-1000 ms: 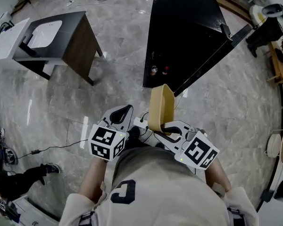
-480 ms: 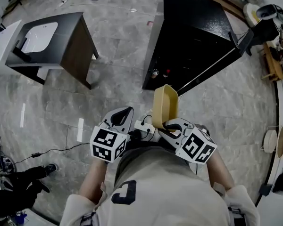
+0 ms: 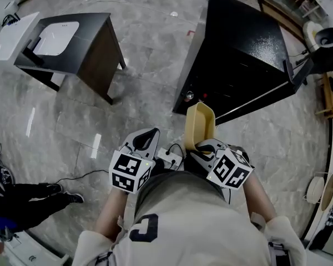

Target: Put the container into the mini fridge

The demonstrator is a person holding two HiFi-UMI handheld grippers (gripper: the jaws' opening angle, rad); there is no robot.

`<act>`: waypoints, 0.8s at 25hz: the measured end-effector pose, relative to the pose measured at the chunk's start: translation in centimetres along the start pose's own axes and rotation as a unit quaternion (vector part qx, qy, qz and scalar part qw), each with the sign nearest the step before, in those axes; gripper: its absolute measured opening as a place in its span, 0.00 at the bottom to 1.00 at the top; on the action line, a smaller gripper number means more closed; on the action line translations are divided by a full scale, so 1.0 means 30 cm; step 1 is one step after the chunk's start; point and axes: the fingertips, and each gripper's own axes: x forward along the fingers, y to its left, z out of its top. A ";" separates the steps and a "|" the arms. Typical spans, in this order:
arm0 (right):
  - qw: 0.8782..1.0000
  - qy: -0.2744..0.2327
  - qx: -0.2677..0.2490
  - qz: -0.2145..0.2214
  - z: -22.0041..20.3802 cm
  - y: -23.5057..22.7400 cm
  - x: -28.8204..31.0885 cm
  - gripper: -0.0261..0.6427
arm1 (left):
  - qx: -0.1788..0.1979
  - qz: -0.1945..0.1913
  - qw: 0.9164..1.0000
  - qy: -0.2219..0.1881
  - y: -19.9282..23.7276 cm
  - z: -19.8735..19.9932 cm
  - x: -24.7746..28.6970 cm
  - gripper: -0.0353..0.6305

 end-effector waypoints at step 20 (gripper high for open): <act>0.992 0.061 -0.080 0.083 -0.248 -0.347 0.092 0.08 | -0.053 0.096 0.994 0.003 -0.022 0.072 0.235 0.12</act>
